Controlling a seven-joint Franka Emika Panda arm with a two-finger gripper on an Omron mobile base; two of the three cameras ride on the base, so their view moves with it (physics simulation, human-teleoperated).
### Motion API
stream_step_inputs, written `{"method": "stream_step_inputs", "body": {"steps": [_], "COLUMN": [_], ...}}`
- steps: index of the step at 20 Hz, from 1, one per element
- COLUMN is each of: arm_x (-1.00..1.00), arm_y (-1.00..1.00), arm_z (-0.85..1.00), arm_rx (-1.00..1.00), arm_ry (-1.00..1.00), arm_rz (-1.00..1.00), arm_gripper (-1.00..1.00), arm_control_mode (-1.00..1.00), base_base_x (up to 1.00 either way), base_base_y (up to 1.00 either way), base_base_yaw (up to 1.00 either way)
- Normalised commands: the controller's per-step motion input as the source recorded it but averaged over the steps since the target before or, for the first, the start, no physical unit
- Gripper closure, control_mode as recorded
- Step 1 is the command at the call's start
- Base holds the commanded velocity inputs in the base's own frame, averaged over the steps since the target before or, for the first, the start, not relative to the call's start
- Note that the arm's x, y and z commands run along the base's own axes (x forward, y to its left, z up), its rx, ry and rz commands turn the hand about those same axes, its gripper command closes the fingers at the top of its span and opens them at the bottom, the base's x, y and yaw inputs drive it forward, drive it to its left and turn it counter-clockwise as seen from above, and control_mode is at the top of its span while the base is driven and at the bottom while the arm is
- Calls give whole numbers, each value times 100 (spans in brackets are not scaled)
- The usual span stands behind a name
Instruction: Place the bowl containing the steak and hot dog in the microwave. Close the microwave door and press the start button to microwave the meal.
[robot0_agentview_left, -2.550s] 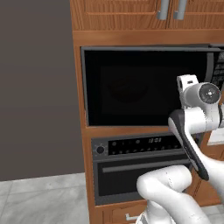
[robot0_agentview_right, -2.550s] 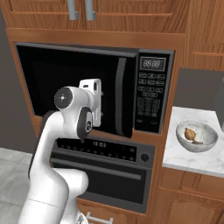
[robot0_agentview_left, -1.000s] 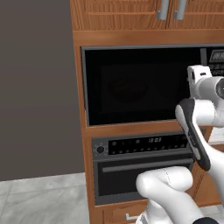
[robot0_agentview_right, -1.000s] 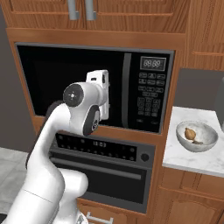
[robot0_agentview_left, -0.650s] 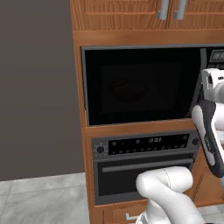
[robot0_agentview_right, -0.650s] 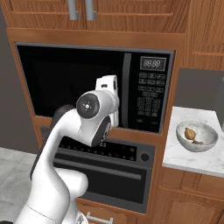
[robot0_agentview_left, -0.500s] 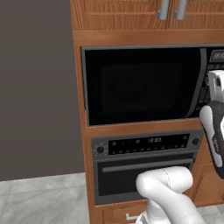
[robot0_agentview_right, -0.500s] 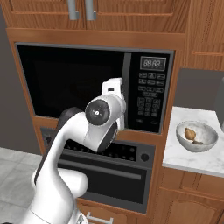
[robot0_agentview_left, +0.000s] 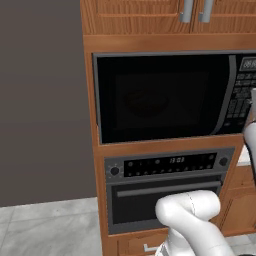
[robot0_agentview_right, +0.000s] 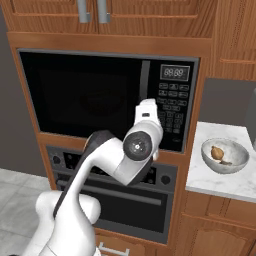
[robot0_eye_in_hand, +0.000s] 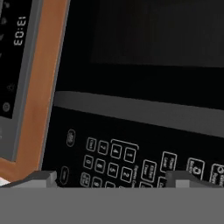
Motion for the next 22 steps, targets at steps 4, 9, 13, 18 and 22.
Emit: {"method": "stream_step_inputs", "body": {"steps": [4,9,13,18,22], "arm_x": [0,-4,-4,0,0], "arm_y": [-30,-37,-14,0,0], "arm_z": [-19,-25,-32,-25,-12], "arm_rx": [0,0,0,0,0], "arm_ry": [0,0,-3,-3,-1], "arm_rz": [0,0,0,1,2], "arm_gripper": [-100,-100,-100,-100,100], "arm_control_mode": [-100,-100,-100,-100,-100], "base_base_x": [0,0,0,0,0], "base_base_y": [0,0,0,0,0], "base_base_yaw": [0,0,0,0,0]}}
